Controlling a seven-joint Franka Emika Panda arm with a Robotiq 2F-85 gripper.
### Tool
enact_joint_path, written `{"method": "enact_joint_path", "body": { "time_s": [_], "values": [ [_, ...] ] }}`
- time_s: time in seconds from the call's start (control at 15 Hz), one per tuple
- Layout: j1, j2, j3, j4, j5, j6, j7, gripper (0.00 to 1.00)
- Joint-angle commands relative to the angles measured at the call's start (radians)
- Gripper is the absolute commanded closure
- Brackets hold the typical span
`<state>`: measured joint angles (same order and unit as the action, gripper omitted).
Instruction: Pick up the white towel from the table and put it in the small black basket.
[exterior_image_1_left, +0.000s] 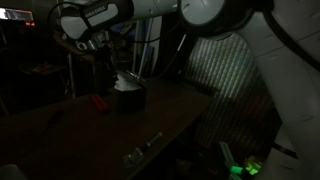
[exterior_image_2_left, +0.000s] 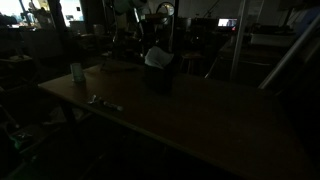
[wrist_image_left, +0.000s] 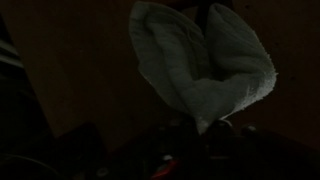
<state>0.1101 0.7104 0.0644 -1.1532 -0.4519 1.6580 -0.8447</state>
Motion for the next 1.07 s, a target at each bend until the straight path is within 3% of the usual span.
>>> {"method": "enact_joint_path", "body": {
  "time_s": [0.0, 0.6, 1.0],
  "values": [
    [-0.016, -0.022, -0.01, 0.017, 0.043, -0.007, 0.039, 0.97],
    [-0.059, -0.064, -0.004, -0.035, 0.2, 0.034, 0.344, 0.97],
    [-0.08, -0.103, -0.028, -0.09, 0.194, 0.08, 0.512, 0.97]
  ]
}}
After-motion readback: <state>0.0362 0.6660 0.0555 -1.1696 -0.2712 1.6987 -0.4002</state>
